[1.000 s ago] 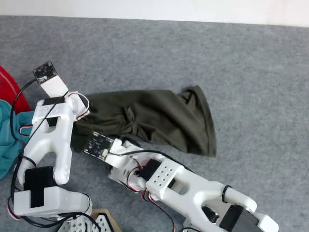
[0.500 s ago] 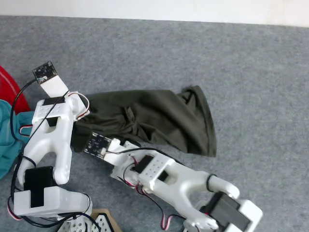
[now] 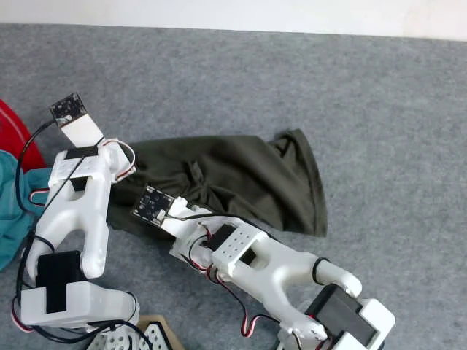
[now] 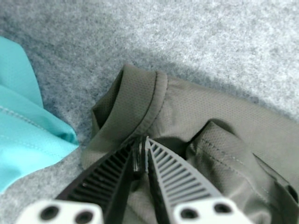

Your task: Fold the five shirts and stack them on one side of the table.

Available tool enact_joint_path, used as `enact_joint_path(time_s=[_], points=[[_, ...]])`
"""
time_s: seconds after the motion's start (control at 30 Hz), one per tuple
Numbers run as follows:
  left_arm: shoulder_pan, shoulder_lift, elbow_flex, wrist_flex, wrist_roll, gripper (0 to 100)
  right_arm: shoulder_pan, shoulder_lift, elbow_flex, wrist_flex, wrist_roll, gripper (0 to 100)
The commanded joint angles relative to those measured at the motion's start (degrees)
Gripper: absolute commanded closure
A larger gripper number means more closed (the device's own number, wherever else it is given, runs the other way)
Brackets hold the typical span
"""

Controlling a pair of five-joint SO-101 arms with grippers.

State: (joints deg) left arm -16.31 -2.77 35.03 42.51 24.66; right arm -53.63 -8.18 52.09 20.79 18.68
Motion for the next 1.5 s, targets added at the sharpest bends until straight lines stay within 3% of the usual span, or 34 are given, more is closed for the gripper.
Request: enact_joint_path(time_s=[0.0, 0.2, 0.37, 0.57, 0.9, 1.33, 1.4, 1.47], points=[[-2.33, -0.75, -0.31, -0.88, 0.53, 95, 0.66, -1.01, -2.95, -0.84, 0.35, 99.1], [-4.79, -1.01, -0.57, -2.2, 3.96, 95, 0.57, -9.19, -3.65, 4.18, -0.44, 99.1], [-6.2, -0.92, -0.4, -4.22, 5.54, 95, 1.89, -18.42, -5.14, 8.84, -7.3, 99.1], [-6.11, -0.57, -0.4, -4.4, 5.54, 95, 9.1, -19.74, -11.21, 9.98, -9.76, 99.1], [-5.93, -0.48, -0.4, -4.4, 5.36, 95, 13.85, 5.49, -25.19, 0.92, -9.41, 99.1], [-5.85, -0.48, -0.22, -4.4, 5.1, 95, 17.98, 32.22, -47.6, 0.66, -5.71, 98.8], [-5.85, -0.48, -0.22, -4.4, 5.1, 95, 17.63, 32.4, -47.96, 1.71, -5.71, 94.0], [-5.85, -0.48, -0.22, -4.31, 5.1, 95, 16.75, 32.31, -48.4, 6.02, -5.54, 82.3]])
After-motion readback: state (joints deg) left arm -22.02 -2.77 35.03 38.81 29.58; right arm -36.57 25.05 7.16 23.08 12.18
